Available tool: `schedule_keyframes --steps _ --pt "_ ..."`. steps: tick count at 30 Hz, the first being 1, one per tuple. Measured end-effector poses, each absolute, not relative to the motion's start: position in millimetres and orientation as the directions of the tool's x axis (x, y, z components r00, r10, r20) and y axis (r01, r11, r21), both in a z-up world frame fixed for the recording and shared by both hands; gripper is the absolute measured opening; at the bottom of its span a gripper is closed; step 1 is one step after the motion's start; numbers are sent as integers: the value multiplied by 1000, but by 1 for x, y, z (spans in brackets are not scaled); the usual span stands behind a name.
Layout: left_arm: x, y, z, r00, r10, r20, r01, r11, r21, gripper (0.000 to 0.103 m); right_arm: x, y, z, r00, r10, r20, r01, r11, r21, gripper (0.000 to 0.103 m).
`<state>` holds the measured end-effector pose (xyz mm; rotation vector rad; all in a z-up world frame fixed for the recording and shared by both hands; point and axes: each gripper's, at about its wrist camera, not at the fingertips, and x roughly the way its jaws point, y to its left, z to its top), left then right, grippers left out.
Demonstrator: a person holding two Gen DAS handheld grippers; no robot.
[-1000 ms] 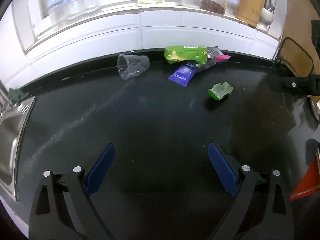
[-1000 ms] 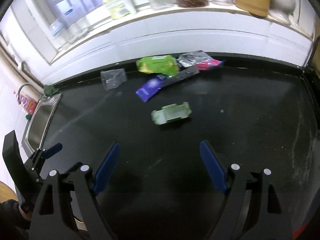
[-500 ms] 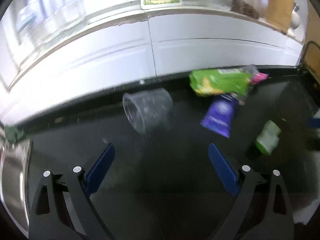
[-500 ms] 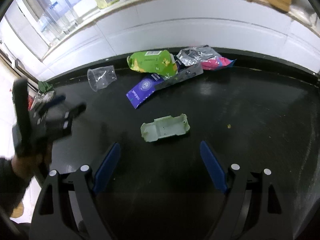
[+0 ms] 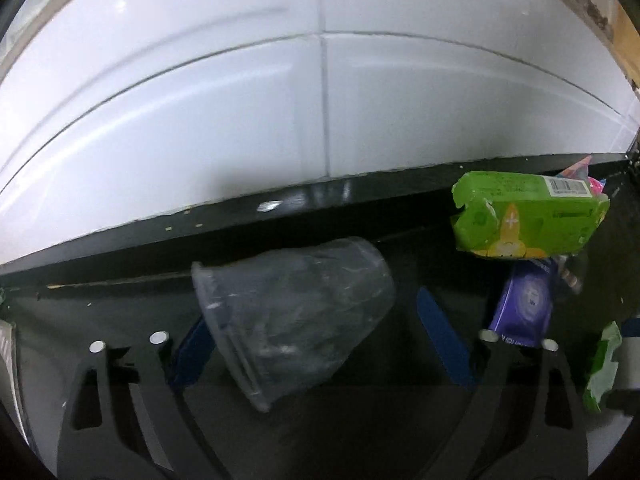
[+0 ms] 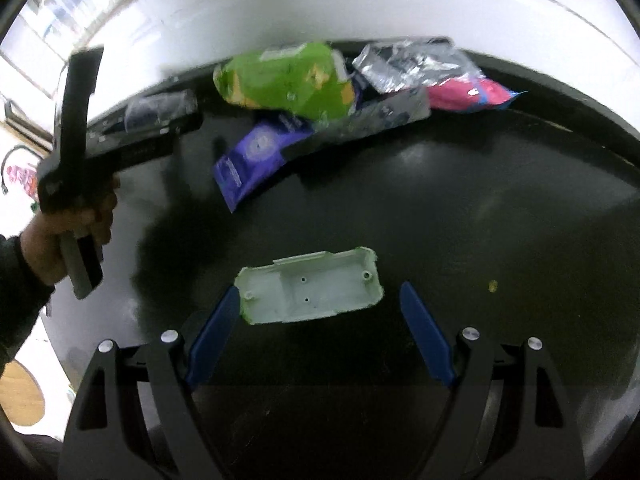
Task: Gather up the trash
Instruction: 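Grasp the clear plastic cup with the left tool while the right tool grasps the pale green case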
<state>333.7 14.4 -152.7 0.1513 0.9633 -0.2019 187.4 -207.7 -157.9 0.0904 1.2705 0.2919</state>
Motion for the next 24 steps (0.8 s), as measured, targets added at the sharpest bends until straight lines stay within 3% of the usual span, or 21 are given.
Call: schedule_keyframes --steps 1,5,6,9,10,12,16,24 --pt "334 13 -155 541 -109 -834 239 971 29 60 188 -205 -161 258 265 -929 -173 959 225 79" --pt "329 13 -155 538 -128 -833 233 972 1 42 186 -200 -168 235 281 -931 -181 953 242 79" --pt "326 14 -153 535 -132 -834 227 974 -8 42 185 -197 -171 228 278 -933 -189 953 237 80" --pt "311 17 -148 528 -154 -835 212 976 -45 40 180 -188 -168 257 250 -934 -238 953 189 64" --pt "308 17 -146 528 -153 -836 212 976 -45 40 179 -187 -167 256 263 -930 -240 949 203 40" --pt "290 18 -138 528 -151 -836 214 976 -41 40 178 -189 -168 238 304 -922 -213 943 256 25" --pt "256 22 -125 525 -148 -838 216 976 -38 40 172 -190 -163 245 368 -897 -194 925 326 14" --pt "165 41 -97 537 -134 -833 187 982 -37 40 141 -182 -125 293 400 -868 -246 909 336 14"
